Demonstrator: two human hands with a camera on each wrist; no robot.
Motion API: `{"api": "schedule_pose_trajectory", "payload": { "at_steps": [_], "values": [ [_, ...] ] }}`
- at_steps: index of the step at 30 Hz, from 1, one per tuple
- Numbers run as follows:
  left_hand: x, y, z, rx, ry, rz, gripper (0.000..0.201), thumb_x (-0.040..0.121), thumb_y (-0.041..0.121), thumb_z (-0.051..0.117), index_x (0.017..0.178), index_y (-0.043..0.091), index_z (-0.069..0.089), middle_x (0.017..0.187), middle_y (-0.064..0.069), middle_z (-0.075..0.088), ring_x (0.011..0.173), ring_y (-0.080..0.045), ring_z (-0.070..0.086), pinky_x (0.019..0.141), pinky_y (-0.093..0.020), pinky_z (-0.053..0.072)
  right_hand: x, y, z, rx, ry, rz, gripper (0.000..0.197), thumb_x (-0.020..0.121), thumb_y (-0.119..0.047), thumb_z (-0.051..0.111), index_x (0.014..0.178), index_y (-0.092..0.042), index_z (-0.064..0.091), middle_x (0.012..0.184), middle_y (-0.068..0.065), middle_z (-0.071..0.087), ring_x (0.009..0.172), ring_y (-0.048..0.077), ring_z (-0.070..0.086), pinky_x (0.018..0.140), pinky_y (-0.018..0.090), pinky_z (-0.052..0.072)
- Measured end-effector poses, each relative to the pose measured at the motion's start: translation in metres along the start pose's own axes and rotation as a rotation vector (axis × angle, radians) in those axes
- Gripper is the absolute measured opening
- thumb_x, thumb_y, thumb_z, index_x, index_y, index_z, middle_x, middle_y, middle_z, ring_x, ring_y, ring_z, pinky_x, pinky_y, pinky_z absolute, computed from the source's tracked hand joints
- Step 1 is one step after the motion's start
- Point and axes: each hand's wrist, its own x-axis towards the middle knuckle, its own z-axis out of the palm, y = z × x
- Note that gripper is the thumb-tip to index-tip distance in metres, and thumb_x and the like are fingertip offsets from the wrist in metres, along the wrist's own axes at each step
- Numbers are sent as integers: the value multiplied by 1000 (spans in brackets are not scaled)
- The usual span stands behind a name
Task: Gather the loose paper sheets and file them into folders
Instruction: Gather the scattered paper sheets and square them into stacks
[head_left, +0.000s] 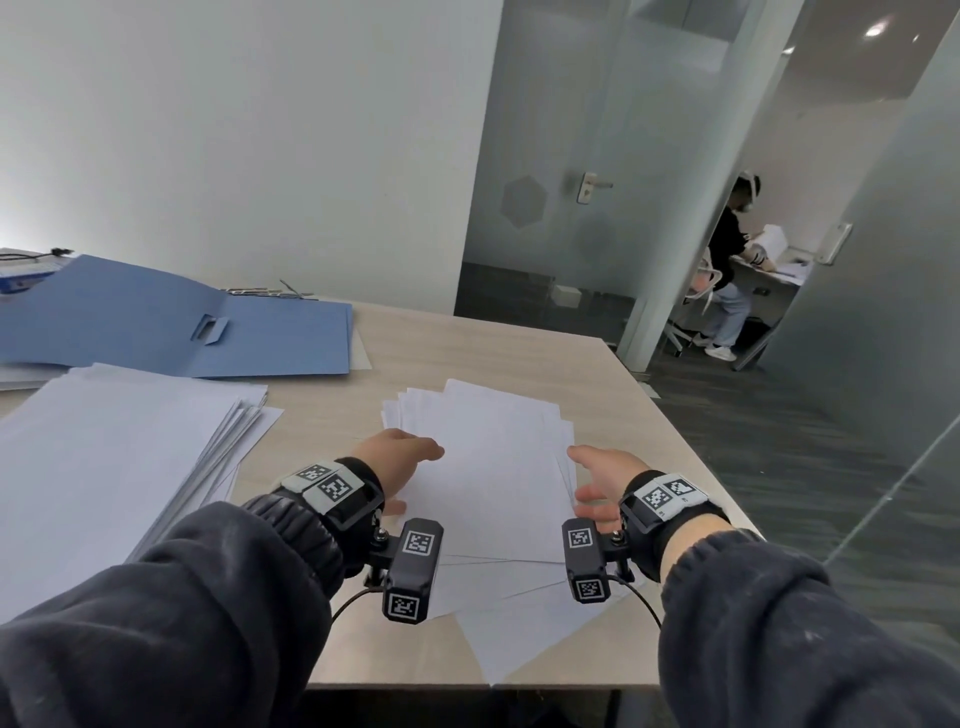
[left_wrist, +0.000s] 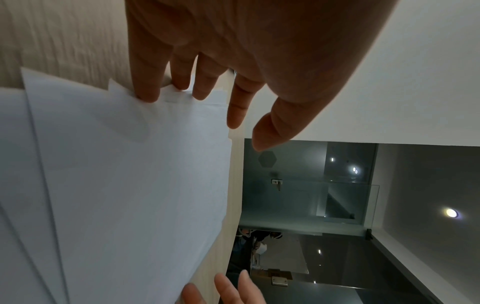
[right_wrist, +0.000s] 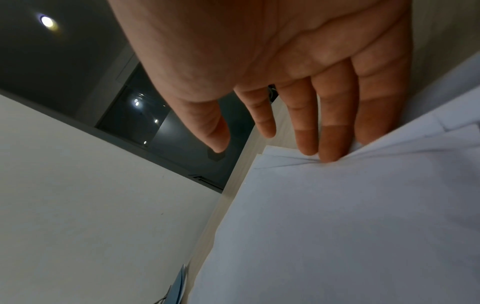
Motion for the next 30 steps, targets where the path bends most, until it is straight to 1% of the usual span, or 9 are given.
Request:
{"api": "schedule_pose_trajectory", "payload": {
  "at_steps": [8,13,16,20,23,25,26,28,30],
  "values": [
    [9,-6,-7,-190,-7,-63,41,69,33,74,108,25,61,113,-9,60,107,-31,63,89,-52,56,-7,-9,8,-169,7,-40,53,98,-46,55,142,-18,46,119,14,64,73,23,61,53,24,41],
    [2,-2,-3,-395,-2,-104,25,81,18,70,97,8,53,49,-4,63,86,-29,59,82,-42,45,-12,-14,9,-267,-32,-71,58,98,-47,56,146,-17,43,124,12,61,78,21,62,50,24,43],
    [3,-1,-1,-408,-49,-122,40,61,22,76,92,4,57,84,-15,63,83,-31,56,78,-43,44,-17,-15,7,-307,-57,-71,59,99,-48,55,148,-19,41,130,11,59,93,25,64,52,24,44],
    [34,-16,3,-415,-53,-149,69,39,32,76,100,4,61,94,-12,60,82,-32,56,80,-46,46,-17,-13,6,-328,-80,-79,59,101,-44,54,150,-15,39,135,11,57,99,22,59,42,18,41],
    [13,-3,8,-407,-40,-121,81,54,17,75,131,17,54,120,-7,59,108,-37,61,92,-52,51,-16,-11,2,-311,-88,-75,56,101,-43,53,148,-15,41,132,10,59,97,21,59,40,17,41],
    [8,-1,9,-447,-4,-62,82,78,1,67,149,25,33,135,-11,48,127,-36,49,72,-38,53,-14,-9,0,-310,-96,-69,53,101,-43,53,146,-16,42,133,9,59,98,22,61,42,18,41],
    [11,-4,8,-472,26,-45,82,86,-4,61,153,26,25,134,-16,47,124,-34,49,64,-33,47,-13,-7,0,-312,-101,-66,53,101,-45,53,145,-18,43,134,8,59,97,22,62,46,21,42],
    [18,-12,6,-467,58,-39,77,90,-5,57,154,19,22,110,-19,55,94,-28,59,61,-33,45,-11,-4,-1,-366,-125,-104,51,100,-46,53,144,-21,45,135,5,58,91,21,63,51,25,42],
    [22,-15,6,-436,47,-57,46,92,-4,56,136,-1,44,92,-17,60,66,-23,62,59,-30,51,-9,0,-3,-578,-173,-209,52,102,-43,51,148,-21,43,144,1,51,91,13,58,58,23,46]
  ]
}}
